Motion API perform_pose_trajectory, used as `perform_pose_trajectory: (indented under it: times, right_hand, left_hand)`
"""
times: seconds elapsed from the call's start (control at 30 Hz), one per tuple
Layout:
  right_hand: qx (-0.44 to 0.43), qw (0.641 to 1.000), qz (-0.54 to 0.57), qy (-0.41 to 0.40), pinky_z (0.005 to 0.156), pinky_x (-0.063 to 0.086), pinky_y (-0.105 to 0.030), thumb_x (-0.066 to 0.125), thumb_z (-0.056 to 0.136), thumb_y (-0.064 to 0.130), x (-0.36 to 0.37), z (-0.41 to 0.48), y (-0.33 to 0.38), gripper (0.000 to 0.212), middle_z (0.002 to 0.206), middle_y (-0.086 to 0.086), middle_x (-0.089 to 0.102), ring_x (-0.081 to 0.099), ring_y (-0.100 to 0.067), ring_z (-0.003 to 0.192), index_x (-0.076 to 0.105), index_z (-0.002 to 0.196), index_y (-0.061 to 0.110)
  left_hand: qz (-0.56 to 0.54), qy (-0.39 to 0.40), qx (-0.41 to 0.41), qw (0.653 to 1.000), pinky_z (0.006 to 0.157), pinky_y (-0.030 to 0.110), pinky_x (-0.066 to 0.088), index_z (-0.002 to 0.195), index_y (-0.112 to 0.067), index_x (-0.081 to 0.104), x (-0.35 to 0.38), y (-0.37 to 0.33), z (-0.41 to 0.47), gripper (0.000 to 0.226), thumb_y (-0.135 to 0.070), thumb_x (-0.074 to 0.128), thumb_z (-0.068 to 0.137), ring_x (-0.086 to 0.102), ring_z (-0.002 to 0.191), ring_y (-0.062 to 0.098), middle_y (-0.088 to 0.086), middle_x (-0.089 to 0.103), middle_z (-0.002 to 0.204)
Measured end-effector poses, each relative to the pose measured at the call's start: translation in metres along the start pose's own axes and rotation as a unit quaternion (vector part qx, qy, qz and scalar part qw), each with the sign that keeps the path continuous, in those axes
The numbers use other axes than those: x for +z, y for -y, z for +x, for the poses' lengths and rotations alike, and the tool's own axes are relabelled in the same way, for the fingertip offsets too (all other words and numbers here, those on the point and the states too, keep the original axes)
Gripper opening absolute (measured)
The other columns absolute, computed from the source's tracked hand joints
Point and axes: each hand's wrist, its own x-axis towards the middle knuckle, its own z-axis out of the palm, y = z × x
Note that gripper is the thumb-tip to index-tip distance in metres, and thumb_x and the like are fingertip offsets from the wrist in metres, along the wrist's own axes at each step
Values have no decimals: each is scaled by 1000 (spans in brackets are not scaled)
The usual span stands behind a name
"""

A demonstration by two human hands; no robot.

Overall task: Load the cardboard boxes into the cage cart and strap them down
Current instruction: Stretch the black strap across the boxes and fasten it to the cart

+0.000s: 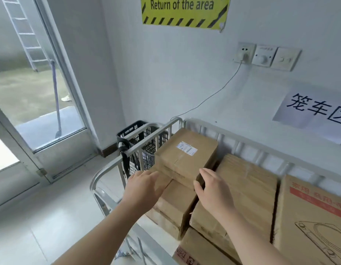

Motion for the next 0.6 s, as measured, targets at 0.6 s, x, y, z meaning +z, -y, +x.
perform_pose_trajectory:
  times: [0.6]
  right_hand:
    - [-42, 995, 33, 84, 109, 31, -28, 45, 96, 35, 115, 167, 104, 49, 145, 0, 45, 40, -15, 133, 44, 140, 13]
  left_hand:
    - [1, 30, -125, 992, 77, 32, 44, 104, -23, 60, 15, 177, 105, 31, -48, 46, 93, 56, 94, 20, -3, 62, 97]
